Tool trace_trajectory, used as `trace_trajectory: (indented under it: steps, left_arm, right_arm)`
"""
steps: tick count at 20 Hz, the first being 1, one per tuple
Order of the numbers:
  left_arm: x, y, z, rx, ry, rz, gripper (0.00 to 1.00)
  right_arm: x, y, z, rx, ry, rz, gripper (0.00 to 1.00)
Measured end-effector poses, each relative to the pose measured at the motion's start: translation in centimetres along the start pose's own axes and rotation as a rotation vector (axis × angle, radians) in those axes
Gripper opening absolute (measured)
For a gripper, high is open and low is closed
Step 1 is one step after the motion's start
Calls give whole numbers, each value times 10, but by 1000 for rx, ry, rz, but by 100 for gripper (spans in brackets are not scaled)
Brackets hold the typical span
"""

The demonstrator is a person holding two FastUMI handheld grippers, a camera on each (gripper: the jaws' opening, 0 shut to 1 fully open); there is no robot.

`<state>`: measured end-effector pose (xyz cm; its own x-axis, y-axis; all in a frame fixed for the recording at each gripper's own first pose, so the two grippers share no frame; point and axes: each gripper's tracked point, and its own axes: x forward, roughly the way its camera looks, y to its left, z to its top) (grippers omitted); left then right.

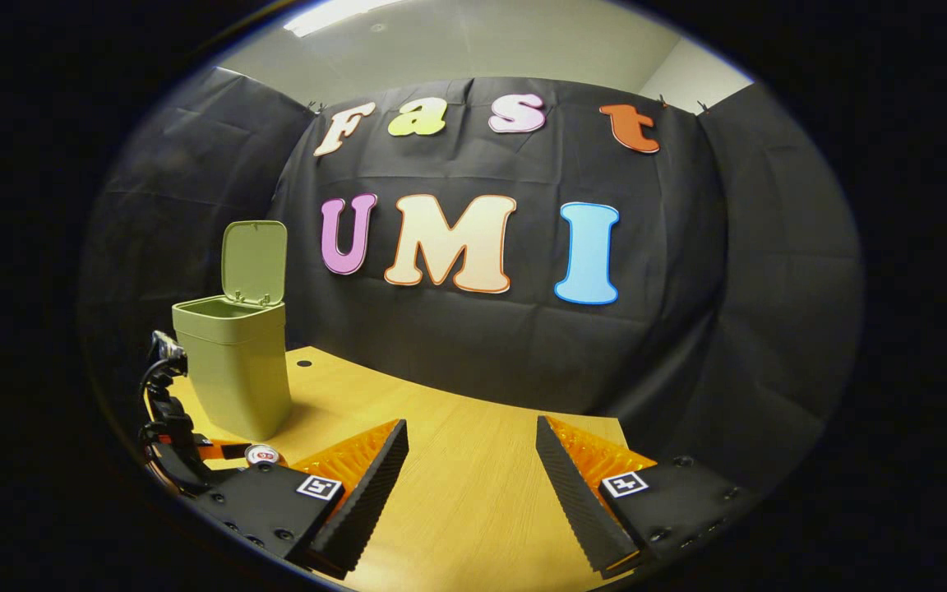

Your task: Press the lid of the desktop garbage bin to open it, pick up the crumpled paper on the desktop and throw it into the bin, then pick up the pop can on the desktop and drop it into the bin, and finally close the garbage bin lid.

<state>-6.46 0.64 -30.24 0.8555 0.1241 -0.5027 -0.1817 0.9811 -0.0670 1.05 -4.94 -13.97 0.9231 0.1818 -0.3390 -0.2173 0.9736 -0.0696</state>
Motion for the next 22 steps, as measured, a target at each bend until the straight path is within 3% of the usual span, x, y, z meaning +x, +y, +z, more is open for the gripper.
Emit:
trace_trajectory:
  steps: [4, 6, 7, 16, 22]
  left_arm:
    - [5, 0, -6, 10, 17, 5, 90]
    - [4, 1, 5, 18, 5, 8, 79]
    - [1, 1, 13, 23, -11, 8, 79]
    - [-23, -7, 127, 77, -181, -27, 78]
    - [-34, -9, 204, 123, -300, -101, 78]
  right_arm:
    - [0, 4, 0, -12, -3, 21, 99]
    - [-1, 8, 2, -7, -16, 34, 99]
    - [-2, 10, 4, 0, -25, 41, 99]
    - [4, 45, -8, 120, -16, 115, 98]
    - [18, 78, 0, 188, -8, 108, 97]
